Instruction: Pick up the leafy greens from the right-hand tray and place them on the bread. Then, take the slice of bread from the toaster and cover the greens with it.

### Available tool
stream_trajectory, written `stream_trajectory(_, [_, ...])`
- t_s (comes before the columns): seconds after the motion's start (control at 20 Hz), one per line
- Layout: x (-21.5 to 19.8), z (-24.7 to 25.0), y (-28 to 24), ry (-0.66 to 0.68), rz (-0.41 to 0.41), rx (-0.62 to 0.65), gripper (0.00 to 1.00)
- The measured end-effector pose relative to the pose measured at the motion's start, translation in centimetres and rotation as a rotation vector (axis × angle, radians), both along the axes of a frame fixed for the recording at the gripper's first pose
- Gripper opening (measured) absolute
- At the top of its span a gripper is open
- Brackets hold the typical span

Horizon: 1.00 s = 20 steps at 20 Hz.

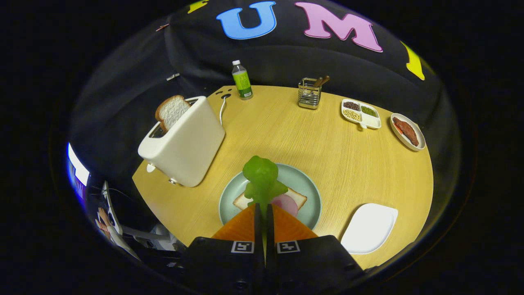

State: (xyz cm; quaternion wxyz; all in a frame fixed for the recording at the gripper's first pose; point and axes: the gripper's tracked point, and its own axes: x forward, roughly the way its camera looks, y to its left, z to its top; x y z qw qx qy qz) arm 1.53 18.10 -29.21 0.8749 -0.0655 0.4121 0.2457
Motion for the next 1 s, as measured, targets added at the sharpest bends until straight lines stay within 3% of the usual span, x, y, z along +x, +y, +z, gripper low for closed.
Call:
stream_trajectory(0.25, [0.7,-1.1,0.7,-0.031,0.041,-0.069,0.07])
stream_trajectory(0.5, [1.3,-2.1,0.2,-0.051,0.033,-0.11,0.22])
stream_trajectory(0.55, [1.5,-2.3,0.3,-0.053,0.03,-0.112,0.3])
stream_trajectory(0.75, [1.8,-1.5,0.9,-0.063,0.014,-0.078,0.96])
stream_trajectory(0.8, [2.0,-1.7,1.2,-0.077,0.011,-0.065,1.0])
stream_trajectory(1.0, [2.8,1.2,1.8,-0.154,-0.007,-0.021,1.0])
